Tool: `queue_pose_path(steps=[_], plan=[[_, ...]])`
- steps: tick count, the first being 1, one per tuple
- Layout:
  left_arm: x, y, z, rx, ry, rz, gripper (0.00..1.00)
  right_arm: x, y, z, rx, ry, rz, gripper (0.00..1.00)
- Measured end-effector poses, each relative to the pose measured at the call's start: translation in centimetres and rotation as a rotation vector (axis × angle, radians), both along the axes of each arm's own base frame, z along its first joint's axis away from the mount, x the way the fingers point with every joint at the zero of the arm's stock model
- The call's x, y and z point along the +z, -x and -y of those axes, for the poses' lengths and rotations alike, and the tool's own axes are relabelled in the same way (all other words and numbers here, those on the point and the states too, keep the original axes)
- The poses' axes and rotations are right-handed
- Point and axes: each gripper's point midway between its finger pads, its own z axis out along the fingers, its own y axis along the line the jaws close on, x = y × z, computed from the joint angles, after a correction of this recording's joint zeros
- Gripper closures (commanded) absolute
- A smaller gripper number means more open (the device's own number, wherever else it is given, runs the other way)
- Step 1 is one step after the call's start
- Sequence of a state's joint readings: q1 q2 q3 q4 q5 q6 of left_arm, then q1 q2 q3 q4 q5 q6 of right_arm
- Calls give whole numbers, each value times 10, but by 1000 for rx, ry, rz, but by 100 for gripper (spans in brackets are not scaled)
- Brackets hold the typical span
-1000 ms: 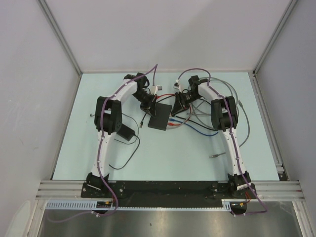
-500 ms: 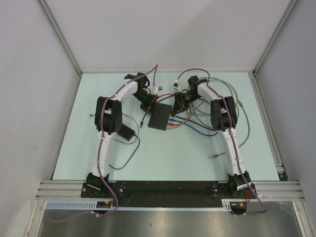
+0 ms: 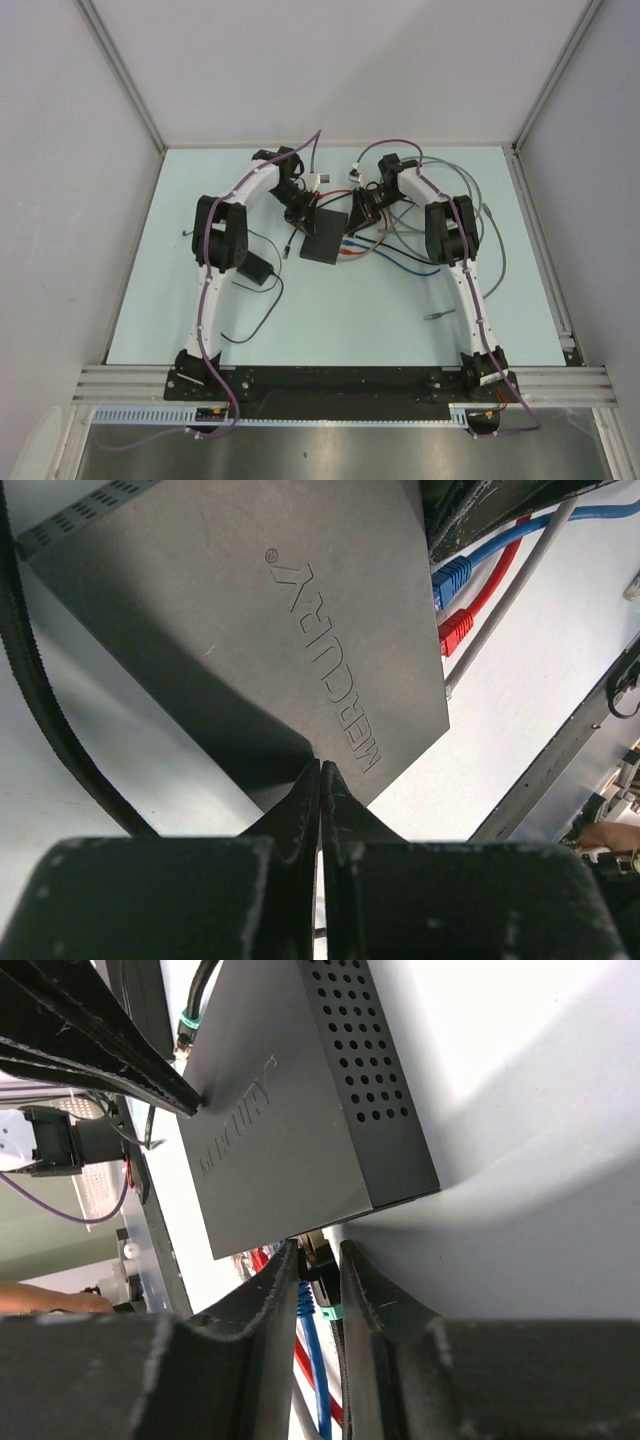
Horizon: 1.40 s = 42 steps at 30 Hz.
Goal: Pull the plug from the switch port
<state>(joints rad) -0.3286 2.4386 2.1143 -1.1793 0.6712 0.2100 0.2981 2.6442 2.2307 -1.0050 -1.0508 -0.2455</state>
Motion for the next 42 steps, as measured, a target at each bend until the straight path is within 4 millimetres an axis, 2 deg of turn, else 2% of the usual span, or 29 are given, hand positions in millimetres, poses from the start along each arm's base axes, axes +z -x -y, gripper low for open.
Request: queue_pose_path(steps=[11, 19, 42], plan=[[0, -1, 0, -2, -13, 8, 99, -2, 0, 0, -25, 45, -22, 100], [0, -2, 0, -2, -12, 7, 100, -1, 0, 1, -8, 132, 53, 100], [0, -3, 2, -5, -11, 11, 100, 1, -1, 2, 17, 138, 91, 100]])
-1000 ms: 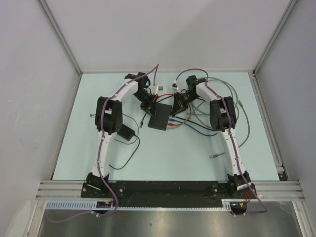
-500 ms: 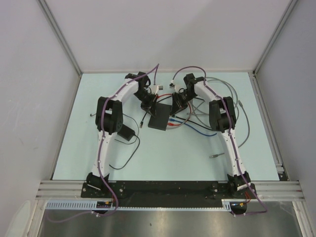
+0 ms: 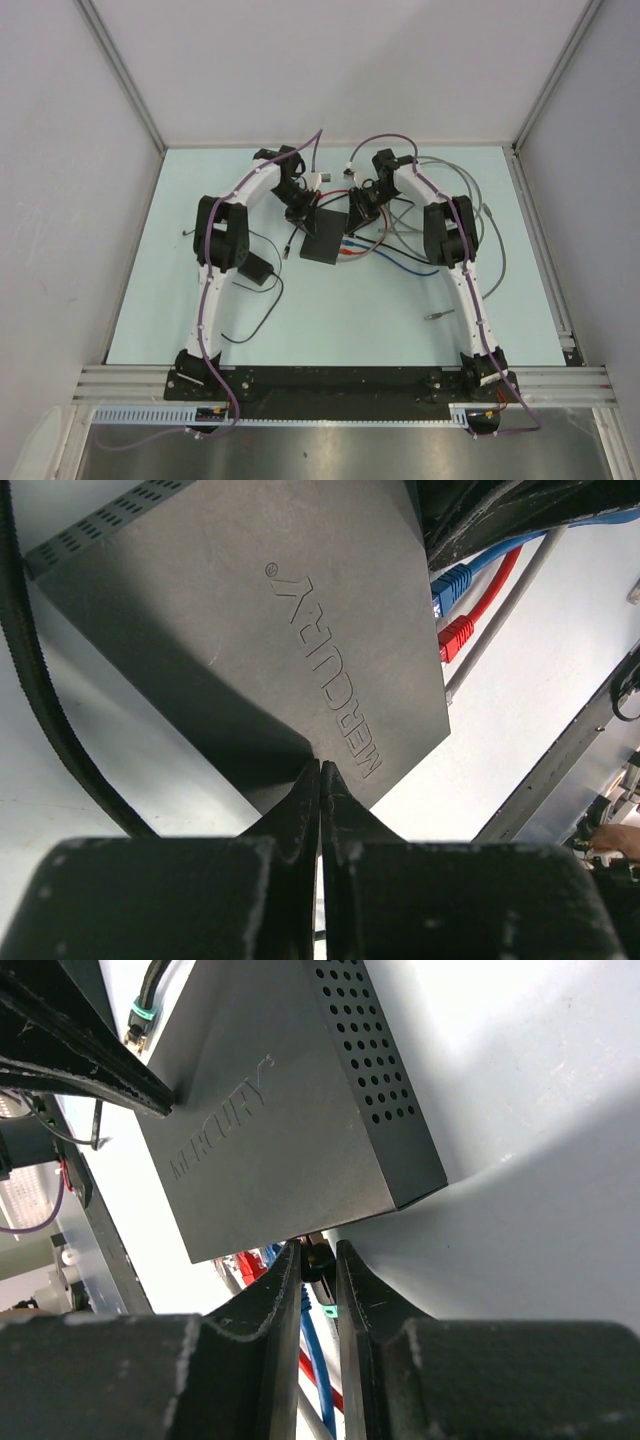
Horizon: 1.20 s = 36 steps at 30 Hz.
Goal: Pull the plug from the switch port
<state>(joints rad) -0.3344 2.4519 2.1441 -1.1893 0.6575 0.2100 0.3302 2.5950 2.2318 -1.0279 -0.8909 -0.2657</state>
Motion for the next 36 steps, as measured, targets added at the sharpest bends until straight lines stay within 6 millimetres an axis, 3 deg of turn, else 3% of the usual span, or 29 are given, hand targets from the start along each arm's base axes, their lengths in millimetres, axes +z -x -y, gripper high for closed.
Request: queue_pose_path(steps=[18, 27, 29, 31, 33, 36], plan=[[0, 1, 2, -5, 0, 0, 100, 0, -2, 4, 13, 49, 22, 100], [0, 1, 3, -8, 1, -1, 100, -4, 7, 40, -9, 117, -16, 100], [0, 1, 4, -9, 2, -1, 100, -1, -1, 45, -24, 123, 4, 91], [-1, 2, 4, -10, 4, -2, 100, 7, -19, 49, -47, 133, 65, 70], [0, 2, 5, -10, 5, -2, 100, 20, -42, 49, -72, 120, 152, 61], [0, 1, 6, -12, 9, -3, 100, 51, -72, 48, -105, 81, 293, 56]])
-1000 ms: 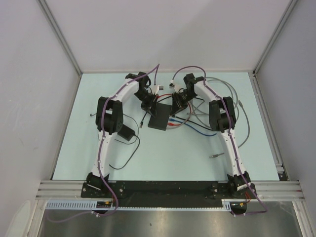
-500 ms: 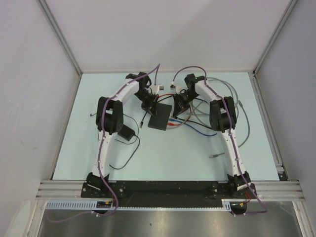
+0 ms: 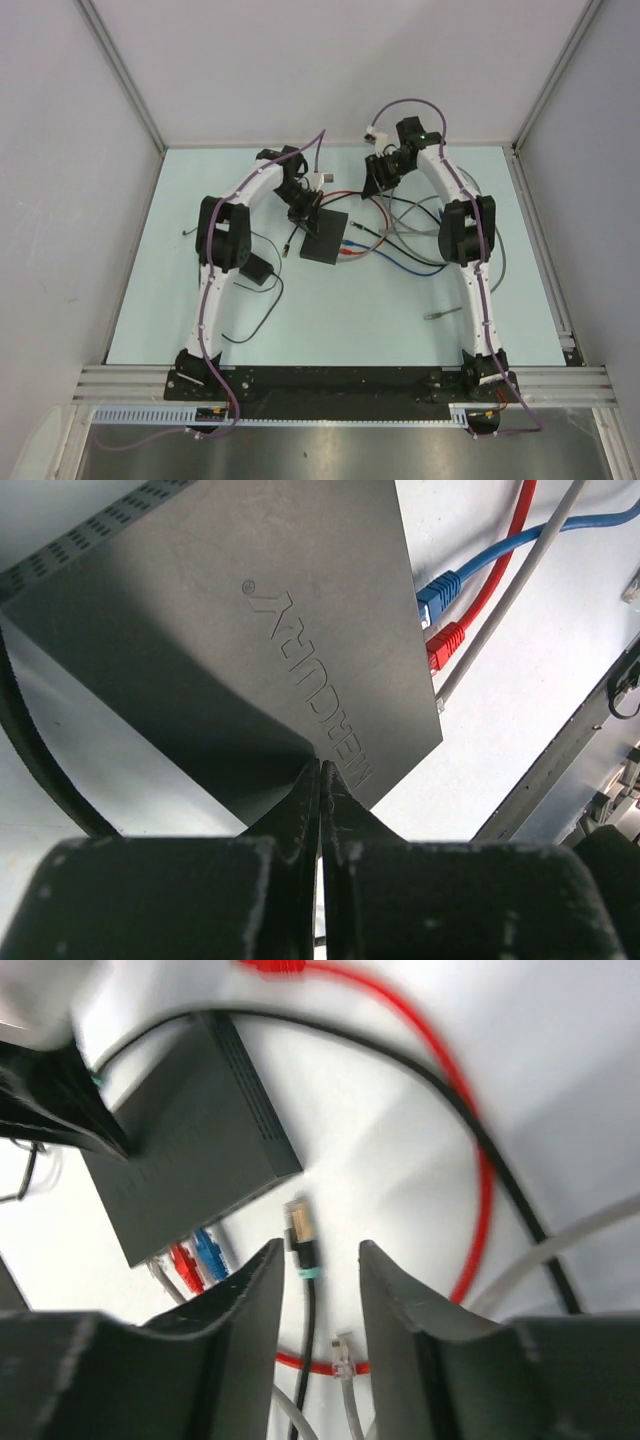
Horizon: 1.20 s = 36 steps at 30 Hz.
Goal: Pull the plug from the switch port
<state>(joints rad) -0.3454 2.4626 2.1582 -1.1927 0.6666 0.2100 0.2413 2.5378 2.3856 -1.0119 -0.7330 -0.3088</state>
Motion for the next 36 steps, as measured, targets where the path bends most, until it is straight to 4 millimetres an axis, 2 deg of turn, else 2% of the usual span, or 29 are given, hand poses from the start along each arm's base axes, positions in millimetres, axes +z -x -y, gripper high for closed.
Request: queue_pose_path(steps=[3, 6, 9, 12, 13, 15, 17, 20, 23, 26, 29, 33, 36], plan=[[1, -2, 1, -1, 3, 4, 100, 31, -11, 4, -13, -23, 97, 57], [1, -6, 3, -2, 7, 15, 100, 59, -7, 13, -12, -25, 156, 59], [2, -9, 4, -3, 7, 29, 98, 82, 14, 31, 30, -4, 207, 60], [3, -12, 4, -2, 5, 42, 97, 90, 58, 63, 95, 59, 238, 59], [3, -13, 4, -2, 6, 46, 97, 87, 70, 72, 115, 86, 253, 59], [4, -14, 5, -2, 7, 51, 97, 77, 108, 97, 163, 160, 255, 57], [4, -15, 5, -2, 9, 55, 97, 59, 147, 113, 228, 230, 238, 54], [5, -16, 5, -2, 8, 60, 97, 33, 174, 119, 296, 286, 192, 51], [4, -16, 4, -2, 1, 62, 97, 10, 175, 119, 332, 325, 166, 51], [3, -17, 3, -1, -10, 66, 97, -6, 161, 118, 341, 365, 188, 51], [2, -17, 2, -1, -14, 68, 97, -19, 150, 116, 348, 395, 210, 51], [2, -18, 1, -6, -17, 73, 97, -32, 144, 112, 360, 407, 215, 50], [2, -18, 1, -6, -17, 73, 97, -38, 143, 108, 372, 417, 215, 55]])
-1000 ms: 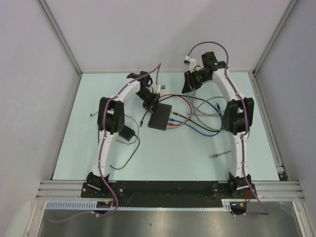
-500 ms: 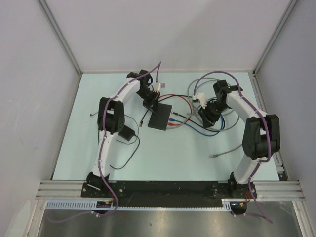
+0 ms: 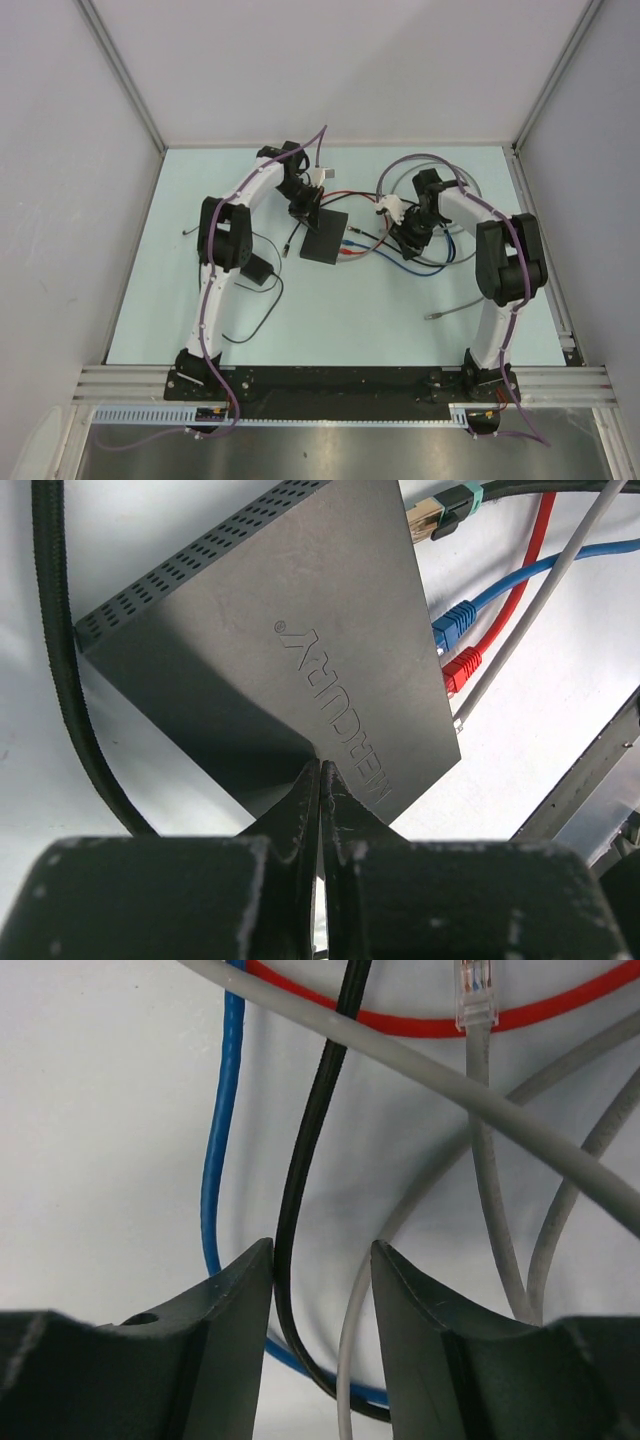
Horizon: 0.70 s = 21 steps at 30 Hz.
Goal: Pull the plug from the switch port
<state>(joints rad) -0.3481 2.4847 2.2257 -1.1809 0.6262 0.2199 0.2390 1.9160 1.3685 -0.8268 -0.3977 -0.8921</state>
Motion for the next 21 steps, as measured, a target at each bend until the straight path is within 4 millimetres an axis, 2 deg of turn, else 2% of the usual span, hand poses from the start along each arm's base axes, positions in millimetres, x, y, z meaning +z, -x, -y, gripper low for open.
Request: queue_pose_path(steps=[4, 7, 11, 14, 18, 21], plan=[[0, 0, 0, -1, -1, 0, 97, -7, -2, -3, 15, 19, 7, 80], [0, 0, 0, -1, -1, 0, 97, -8, -2, -3, 18, 34, 8, 88], [0, 1, 0, -1, -1, -1, 97, -5, 4, 7, 17, 44, -12, 89], [0, 1, 0, -1, -1, -2, 97, 5, 16, 28, 36, 57, -33, 90], [0, 1, 0, -1, 0, -2, 97, 23, 37, 73, 56, 93, -38, 90], [0, 1, 0, -1, 1, -3, 97, 24, 52, 106, 96, 151, -60, 90]])
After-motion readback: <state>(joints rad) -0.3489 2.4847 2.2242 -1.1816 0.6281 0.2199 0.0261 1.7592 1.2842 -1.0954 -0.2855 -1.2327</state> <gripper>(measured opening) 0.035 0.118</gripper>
